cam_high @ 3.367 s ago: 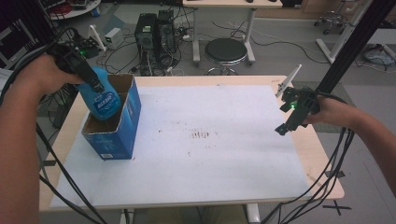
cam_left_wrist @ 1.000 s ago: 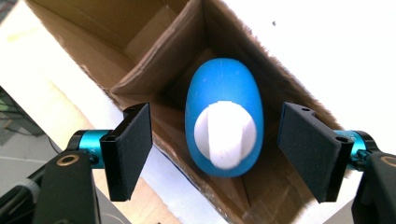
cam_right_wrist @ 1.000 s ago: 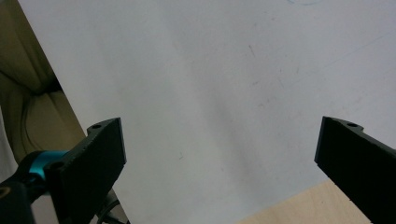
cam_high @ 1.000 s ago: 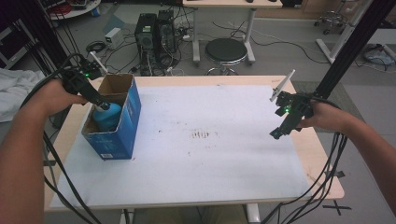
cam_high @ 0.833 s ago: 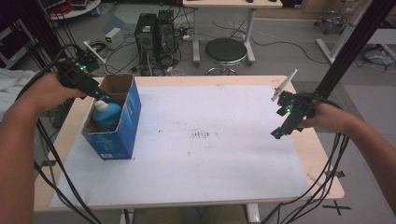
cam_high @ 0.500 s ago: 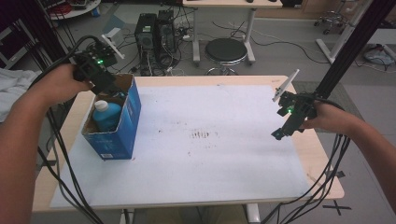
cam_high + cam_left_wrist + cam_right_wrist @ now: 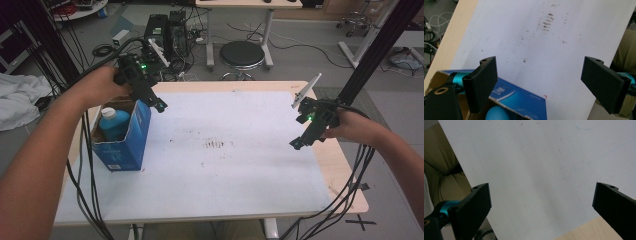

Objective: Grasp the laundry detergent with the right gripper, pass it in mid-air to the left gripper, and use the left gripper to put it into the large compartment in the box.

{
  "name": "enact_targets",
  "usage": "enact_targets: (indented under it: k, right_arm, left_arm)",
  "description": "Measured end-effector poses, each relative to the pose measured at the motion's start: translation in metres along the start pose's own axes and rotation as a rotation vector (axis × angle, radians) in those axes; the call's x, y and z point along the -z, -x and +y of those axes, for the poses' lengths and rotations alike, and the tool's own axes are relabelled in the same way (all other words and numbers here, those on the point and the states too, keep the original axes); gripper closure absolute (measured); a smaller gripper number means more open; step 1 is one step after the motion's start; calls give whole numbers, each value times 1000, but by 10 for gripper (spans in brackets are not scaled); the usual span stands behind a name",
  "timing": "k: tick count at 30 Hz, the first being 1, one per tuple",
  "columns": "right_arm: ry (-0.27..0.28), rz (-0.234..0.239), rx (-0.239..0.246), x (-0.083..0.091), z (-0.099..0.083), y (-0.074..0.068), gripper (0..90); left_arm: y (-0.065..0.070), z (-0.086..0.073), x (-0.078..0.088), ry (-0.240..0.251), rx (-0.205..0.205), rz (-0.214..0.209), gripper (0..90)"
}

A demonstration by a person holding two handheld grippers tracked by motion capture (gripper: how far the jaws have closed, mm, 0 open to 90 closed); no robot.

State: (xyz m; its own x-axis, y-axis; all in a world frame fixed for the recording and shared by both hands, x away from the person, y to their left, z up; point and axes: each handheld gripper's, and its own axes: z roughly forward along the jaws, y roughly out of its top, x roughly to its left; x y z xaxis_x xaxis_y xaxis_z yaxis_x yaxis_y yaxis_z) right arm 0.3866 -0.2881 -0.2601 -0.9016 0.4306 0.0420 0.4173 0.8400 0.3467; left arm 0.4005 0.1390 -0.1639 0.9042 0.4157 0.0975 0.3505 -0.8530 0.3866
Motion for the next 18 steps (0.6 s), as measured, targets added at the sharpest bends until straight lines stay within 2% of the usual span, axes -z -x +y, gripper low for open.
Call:
enact_targets:
  k: [4,6,9,10,14,18]
  right_arm:
    - [3,-3,7,0,2,-1,11]
    - [2,-4,8,0,3,-3,10]
    - [4,-6,10,0,5,-4,10]
    - [4,-6,10,0,5,-4,10]
    - [10,-9,8,1,6,-7,11]
    - [11,-15,-1,2,7,-10,11]
  left_arm:
    - [7,11,-8,1,-41,16,138]
    - [9,16,-13,-12,-42,28,38]
    - [12,24,-20,-27,-64,43,16]
    - [12,24,-20,-27,-64,43,16]
    - [16,34,-29,-39,-107,34,16]
    - [19,40,-35,-46,-121,22,16]
